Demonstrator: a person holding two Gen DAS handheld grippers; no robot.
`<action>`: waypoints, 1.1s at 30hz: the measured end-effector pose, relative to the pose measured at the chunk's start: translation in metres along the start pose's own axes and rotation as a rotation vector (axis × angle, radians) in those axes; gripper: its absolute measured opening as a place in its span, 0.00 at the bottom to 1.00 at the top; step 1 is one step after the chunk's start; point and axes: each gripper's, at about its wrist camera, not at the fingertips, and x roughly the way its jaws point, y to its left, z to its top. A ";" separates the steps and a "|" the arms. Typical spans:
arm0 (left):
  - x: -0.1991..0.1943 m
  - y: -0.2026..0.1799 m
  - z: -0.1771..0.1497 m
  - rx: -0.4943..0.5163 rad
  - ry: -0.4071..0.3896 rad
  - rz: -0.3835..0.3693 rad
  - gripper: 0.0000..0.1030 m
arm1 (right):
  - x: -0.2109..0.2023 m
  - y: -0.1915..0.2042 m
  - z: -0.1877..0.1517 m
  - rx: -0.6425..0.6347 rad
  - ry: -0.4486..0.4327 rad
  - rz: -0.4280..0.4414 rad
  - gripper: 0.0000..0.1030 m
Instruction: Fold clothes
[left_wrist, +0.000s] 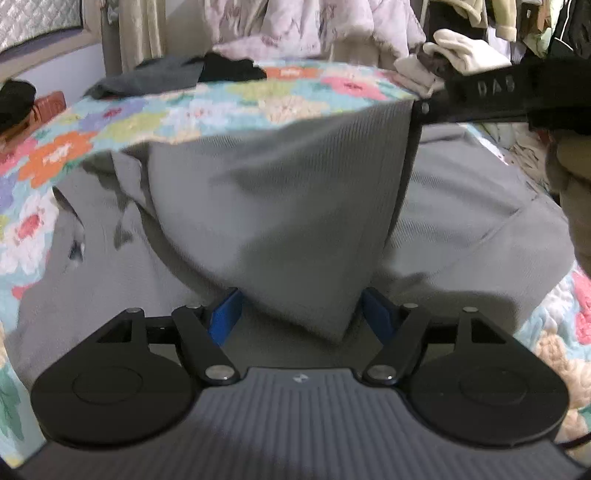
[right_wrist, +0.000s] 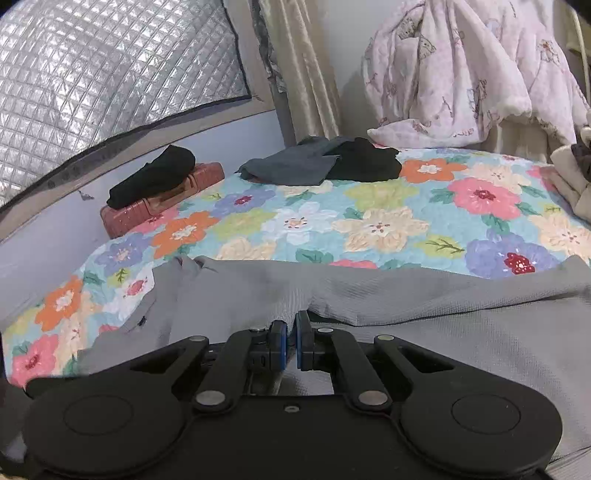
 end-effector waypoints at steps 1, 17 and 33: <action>0.000 0.003 0.000 -0.031 0.007 -0.002 0.70 | 0.000 -0.001 0.002 0.010 -0.003 0.006 0.05; 0.001 0.053 0.023 -0.217 -0.105 0.141 0.47 | 0.028 -0.022 0.021 -0.036 0.055 -0.080 0.06; -0.003 0.017 0.012 -0.314 -0.028 -0.114 0.71 | 0.032 -0.039 0.017 0.044 0.092 -0.020 0.11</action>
